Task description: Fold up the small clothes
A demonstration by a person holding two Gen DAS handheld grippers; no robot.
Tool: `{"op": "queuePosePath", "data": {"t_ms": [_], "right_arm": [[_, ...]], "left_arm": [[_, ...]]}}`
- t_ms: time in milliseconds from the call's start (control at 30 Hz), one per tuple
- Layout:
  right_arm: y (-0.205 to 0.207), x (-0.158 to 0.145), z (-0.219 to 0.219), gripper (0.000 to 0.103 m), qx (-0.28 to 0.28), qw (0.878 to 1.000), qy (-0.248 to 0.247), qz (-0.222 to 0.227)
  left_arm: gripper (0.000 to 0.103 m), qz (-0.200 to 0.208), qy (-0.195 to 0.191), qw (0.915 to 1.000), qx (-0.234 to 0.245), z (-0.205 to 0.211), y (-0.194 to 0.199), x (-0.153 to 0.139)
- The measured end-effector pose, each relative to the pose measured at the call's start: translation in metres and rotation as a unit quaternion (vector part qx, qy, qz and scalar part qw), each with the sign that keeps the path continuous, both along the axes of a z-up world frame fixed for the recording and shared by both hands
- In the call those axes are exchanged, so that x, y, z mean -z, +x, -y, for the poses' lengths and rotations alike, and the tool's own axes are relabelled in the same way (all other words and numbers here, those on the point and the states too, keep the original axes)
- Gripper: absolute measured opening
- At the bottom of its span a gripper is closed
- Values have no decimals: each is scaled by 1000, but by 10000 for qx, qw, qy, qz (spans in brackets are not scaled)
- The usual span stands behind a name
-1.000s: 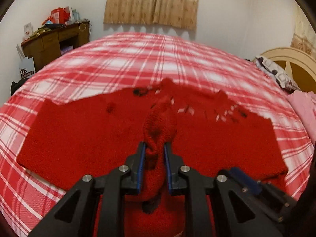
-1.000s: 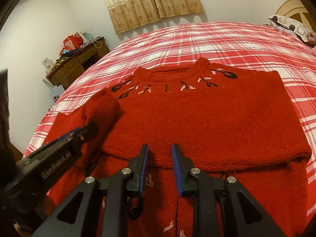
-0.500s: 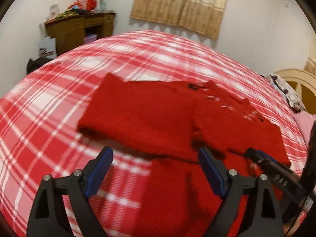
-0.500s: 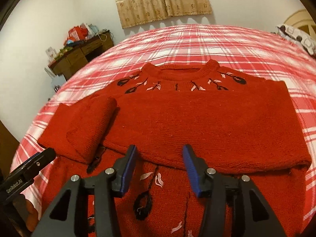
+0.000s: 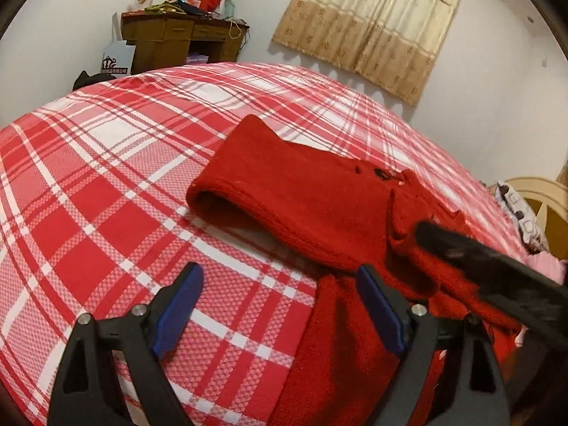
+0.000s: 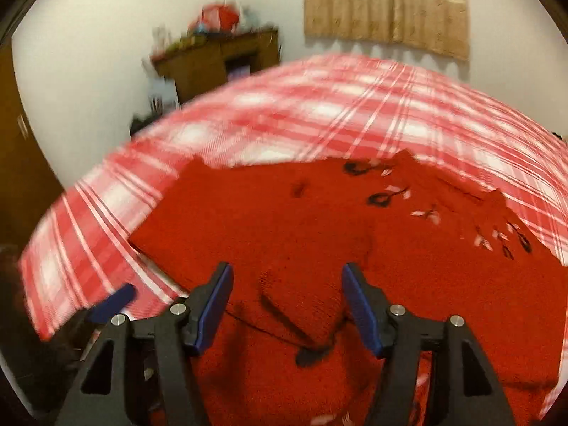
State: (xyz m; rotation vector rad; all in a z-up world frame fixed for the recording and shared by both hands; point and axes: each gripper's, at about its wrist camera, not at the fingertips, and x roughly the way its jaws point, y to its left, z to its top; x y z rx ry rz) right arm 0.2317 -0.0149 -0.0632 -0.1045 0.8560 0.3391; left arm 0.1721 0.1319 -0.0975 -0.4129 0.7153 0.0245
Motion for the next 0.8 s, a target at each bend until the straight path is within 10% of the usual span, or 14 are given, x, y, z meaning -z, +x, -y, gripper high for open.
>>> {"op": "queuePosePath", "data": {"t_ms": [67,233,567,800], "right_arm": [[11,12,1,64,2,9996,41,-291],[11,6,34,17,176,9983,410,-376],[-11,30,141,17,1145,9631,2320,-742],[-3,13,130,72,1110,9628,2355,-729]], "left_arm": [[90,7,-31,10000,16,-3,2,1],[93,3,41,10000,48,-1,4,1],[95,-3,71,10000,69,1,4,2],[95,-27,129,9999,65,2,5,2]]}}
